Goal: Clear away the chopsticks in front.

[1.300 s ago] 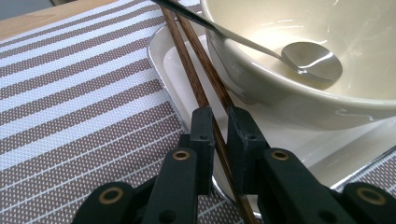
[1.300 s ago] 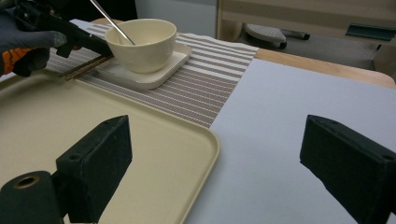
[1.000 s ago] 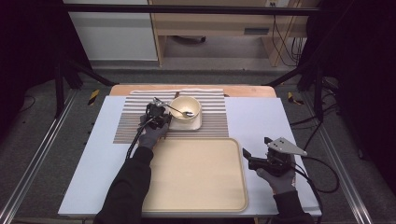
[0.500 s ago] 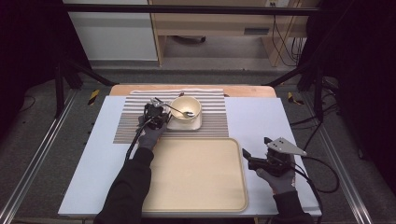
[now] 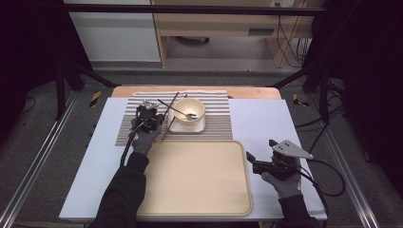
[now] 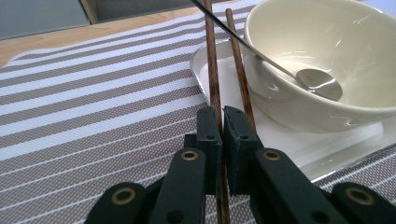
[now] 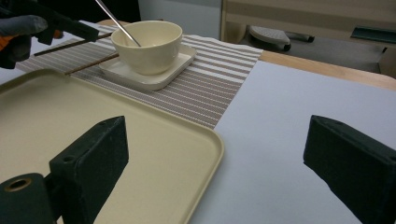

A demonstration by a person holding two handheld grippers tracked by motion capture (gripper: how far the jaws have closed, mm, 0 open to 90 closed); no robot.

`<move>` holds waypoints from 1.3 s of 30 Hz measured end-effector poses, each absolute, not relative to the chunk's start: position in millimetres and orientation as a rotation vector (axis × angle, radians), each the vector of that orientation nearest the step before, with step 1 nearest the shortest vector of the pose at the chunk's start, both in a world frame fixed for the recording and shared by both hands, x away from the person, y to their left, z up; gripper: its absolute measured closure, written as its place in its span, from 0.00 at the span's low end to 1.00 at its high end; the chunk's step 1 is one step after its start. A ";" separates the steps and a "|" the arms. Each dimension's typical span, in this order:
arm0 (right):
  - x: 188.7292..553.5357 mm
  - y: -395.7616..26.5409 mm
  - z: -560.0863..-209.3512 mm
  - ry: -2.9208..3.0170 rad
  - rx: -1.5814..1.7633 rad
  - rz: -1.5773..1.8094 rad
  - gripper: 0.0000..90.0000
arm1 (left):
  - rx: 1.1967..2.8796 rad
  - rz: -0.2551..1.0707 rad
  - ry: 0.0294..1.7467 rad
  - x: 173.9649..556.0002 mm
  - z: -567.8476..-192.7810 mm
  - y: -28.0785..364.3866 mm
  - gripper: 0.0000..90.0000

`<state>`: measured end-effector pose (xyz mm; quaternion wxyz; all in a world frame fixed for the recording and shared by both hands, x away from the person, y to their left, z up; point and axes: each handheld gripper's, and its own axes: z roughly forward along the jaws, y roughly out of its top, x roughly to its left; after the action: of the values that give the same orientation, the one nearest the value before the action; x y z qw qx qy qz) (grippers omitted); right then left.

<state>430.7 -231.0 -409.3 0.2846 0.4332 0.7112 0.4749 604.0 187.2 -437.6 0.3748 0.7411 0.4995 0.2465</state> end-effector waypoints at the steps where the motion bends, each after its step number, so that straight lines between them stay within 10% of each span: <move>1: 430.5 -231.2 -408.8 1.898 1.158 1.280 0.07 | 1.897 0.633 1.281 602.3 -436.5 189.1 0.95; 39: 426.4 -232.3 -404.0 1.892 1.148 1.319 0.07 | 1.813 0.696 1.264 497.5 -414.5 240.8 0.95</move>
<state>426.4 -232.3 -404.0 0.2792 0.4278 0.7052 0.4916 497.5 240.8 -414.5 0.4005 0.7169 0.4999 0.2753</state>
